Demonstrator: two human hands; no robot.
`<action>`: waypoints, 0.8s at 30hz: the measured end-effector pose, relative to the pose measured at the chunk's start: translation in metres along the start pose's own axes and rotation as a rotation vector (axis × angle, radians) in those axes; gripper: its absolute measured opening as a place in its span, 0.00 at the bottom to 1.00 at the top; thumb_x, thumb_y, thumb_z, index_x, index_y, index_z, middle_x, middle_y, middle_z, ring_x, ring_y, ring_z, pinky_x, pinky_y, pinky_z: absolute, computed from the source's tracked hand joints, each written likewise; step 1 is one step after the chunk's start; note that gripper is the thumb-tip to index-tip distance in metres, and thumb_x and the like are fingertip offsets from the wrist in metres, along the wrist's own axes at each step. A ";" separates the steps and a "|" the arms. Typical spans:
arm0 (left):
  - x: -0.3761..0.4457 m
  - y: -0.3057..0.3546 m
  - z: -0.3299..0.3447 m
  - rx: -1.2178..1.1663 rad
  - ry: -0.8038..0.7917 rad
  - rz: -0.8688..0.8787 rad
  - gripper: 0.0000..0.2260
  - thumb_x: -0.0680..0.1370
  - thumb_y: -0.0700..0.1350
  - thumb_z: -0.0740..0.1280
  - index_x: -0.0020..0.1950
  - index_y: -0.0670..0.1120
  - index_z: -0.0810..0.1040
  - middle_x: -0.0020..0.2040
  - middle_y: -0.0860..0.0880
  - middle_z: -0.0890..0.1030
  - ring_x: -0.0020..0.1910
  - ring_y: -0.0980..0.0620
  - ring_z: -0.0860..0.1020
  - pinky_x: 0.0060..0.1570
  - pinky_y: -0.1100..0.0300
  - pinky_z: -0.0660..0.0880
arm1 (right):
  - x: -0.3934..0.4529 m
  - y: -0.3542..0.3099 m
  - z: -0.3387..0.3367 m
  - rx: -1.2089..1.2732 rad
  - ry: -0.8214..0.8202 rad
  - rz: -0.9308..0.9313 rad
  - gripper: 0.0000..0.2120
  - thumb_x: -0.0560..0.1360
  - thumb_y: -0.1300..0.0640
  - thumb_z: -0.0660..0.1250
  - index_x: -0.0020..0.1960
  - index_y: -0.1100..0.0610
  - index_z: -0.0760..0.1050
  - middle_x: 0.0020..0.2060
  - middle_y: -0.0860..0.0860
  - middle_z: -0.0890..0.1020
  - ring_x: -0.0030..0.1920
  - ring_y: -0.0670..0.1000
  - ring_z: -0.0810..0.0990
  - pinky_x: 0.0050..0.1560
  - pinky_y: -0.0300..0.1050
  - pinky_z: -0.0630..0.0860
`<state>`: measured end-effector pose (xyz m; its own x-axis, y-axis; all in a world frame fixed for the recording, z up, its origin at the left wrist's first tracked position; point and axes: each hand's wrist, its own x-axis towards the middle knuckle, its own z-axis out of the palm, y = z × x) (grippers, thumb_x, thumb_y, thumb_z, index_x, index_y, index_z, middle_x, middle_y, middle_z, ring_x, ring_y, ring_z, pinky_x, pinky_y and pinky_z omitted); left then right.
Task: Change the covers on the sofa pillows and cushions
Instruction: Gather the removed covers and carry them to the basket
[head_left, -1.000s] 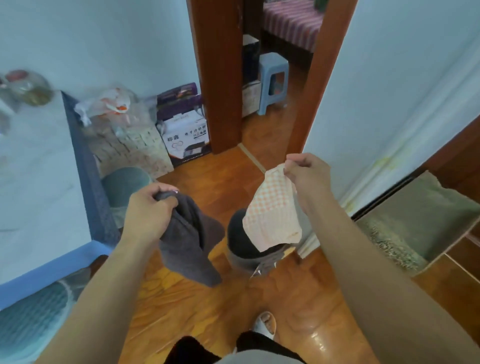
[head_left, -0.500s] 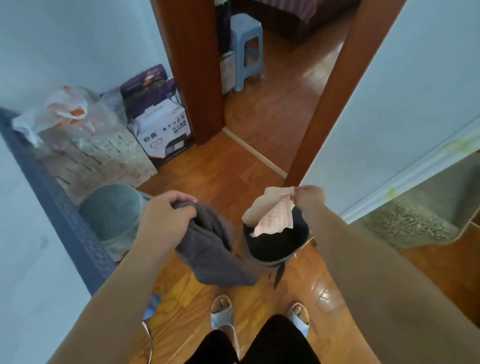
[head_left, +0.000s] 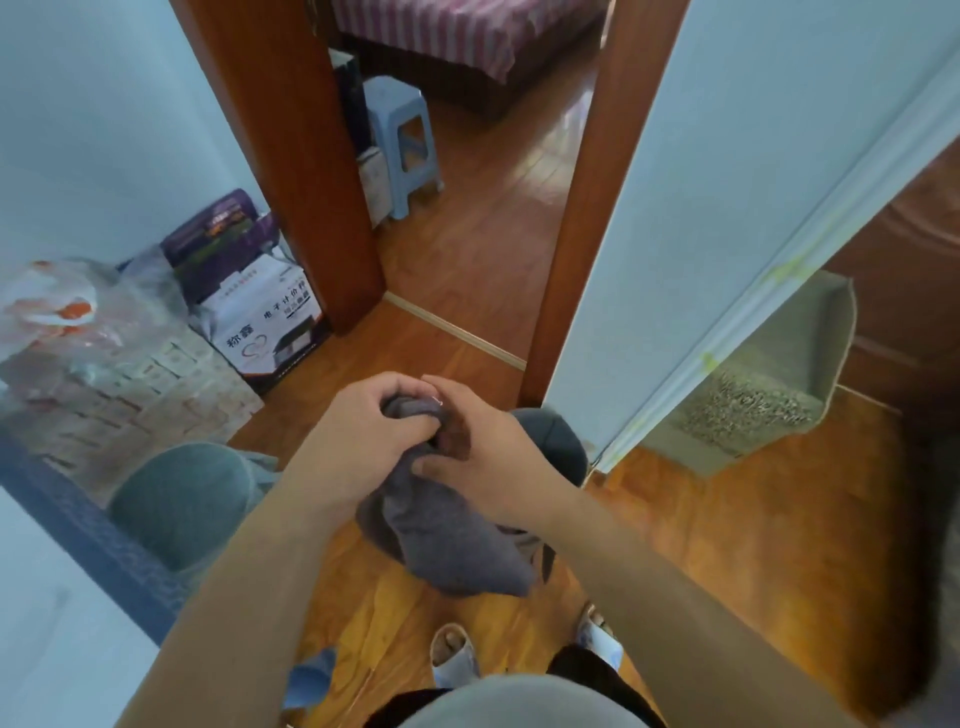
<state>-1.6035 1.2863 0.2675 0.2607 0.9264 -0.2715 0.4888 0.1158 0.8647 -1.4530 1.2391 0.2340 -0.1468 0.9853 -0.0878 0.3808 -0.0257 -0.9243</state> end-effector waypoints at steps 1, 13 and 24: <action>0.001 0.003 -0.003 -0.021 -0.053 0.010 0.08 0.74 0.43 0.76 0.48 0.55 0.83 0.43 0.58 0.84 0.46 0.62 0.81 0.49 0.59 0.79 | 0.002 0.002 -0.005 -0.057 0.035 -0.018 0.25 0.74 0.51 0.72 0.68 0.38 0.69 0.56 0.38 0.79 0.57 0.43 0.80 0.61 0.46 0.77; -0.004 0.012 -0.058 -0.511 -0.001 -0.042 0.19 0.76 0.31 0.68 0.58 0.53 0.85 0.57 0.45 0.83 0.55 0.45 0.82 0.52 0.48 0.79 | 0.001 -0.039 -0.111 0.062 0.262 0.153 0.09 0.80 0.56 0.68 0.53 0.62 0.76 0.44 0.57 0.83 0.41 0.51 0.86 0.48 0.46 0.84; -0.002 0.014 -0.057 -0.397 0.076 -0.116 0.18 0.77 0.32 0.68 0.54 0.54 0.85 0.53 0.48 0.84 0.52 0.48 0.82 0.50 0.51 0.78 | 0.046 0.042 -0.118 0.143 0.420 0.449 0.12 0.80 0.54 0.68 0.57 0.61 0.75 0.39 0.57 0.81 0.40 0.54 0.85 0.48 0.52 0.84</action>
<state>-1.6446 1.3060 0.3044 0.1540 0.9212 -0.3574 0.1483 0.3361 0.9301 -1.3364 1.3034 0.2350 0.3810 0.8547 -0.3525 0.1923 -0.4462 -0.8740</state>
